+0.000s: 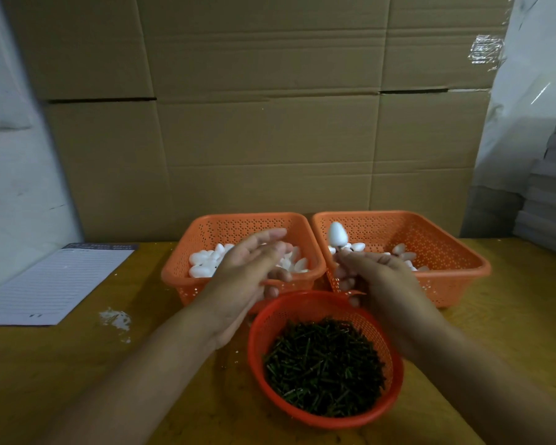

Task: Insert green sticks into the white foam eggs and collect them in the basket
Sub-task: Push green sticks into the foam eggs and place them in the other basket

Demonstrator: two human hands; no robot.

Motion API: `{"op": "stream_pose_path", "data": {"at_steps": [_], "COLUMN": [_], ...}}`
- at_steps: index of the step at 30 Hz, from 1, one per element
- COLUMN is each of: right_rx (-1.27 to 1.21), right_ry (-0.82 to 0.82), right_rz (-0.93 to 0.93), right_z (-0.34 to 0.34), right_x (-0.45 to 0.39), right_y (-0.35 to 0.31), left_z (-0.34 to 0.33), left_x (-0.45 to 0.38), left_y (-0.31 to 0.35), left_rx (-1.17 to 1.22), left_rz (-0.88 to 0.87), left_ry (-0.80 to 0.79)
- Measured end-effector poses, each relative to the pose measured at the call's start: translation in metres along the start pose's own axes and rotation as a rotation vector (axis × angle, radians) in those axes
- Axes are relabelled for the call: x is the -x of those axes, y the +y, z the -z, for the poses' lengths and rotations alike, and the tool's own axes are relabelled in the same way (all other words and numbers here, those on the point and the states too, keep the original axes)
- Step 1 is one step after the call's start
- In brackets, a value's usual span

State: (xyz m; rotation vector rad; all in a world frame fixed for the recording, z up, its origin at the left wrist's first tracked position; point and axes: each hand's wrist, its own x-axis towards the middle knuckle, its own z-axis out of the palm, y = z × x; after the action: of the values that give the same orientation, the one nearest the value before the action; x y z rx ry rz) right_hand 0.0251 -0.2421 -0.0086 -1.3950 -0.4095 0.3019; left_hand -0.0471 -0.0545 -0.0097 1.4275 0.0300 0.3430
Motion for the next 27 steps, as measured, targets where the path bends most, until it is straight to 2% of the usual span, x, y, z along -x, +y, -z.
{"op": "stream_pose_path", "data": {"at_steps": [6, 10, 12, 14, 16, 18, 21, 23, 27], "right_rx": [-0.024, -0.057, 0.031, 0.165, 0.305, 0.550, 0.988, 1.146, 1.316], "right_ry": [0.267, 0.278, 0.270, 0.181, -0.031, -0.293, -0.585, -0.683, -0.692], "right_rz": [-0.062, -0.045, -0.018, 0.026, 0.038, 0.060, 0.322, 0.423, 0.396], "right_z": [0.039, 0.044, 0.038, 0.028, 0.015, 0.004, -0.008, -0.014, -0.014], "right_x": [-0.023, -0.025, -0.020, -0.013, -0.005, 0.004, 0.010, 0.015, 0.015], "right_y": [-0.008, -0.009, -0.009, -0.009, -0.009, -0.004, 0.016, 0.031, 0.046], "left_z": [0.018, 0.026, 0.032, 0.036, 0.039, 0.041, 0.043, 0.045, 0.060], "left_x": [-0.011, -0.016, -0.017, -0.018, -0.019, -0.021, -0.022, -0.023, -0.032], "left_y": [0.012, 0.014, 0.015, 0.015, 0.014, 0.012, 0.009, 0.011, 0.021], "left_rx": [0.077, 0.057, 0.029, -0.012, -0.069, -0.130, -0.233, -0.355, -0.699], "left_rz": [-0.048, -0.062, -0.068, -0.078, -0.086, -0.088, -0.106, -0.145, -0.225], "left_ry": [0.269, 0.347, 0.365, 0.368, 0.372, 0.383, 0.387, 0.372, 0.358]}}
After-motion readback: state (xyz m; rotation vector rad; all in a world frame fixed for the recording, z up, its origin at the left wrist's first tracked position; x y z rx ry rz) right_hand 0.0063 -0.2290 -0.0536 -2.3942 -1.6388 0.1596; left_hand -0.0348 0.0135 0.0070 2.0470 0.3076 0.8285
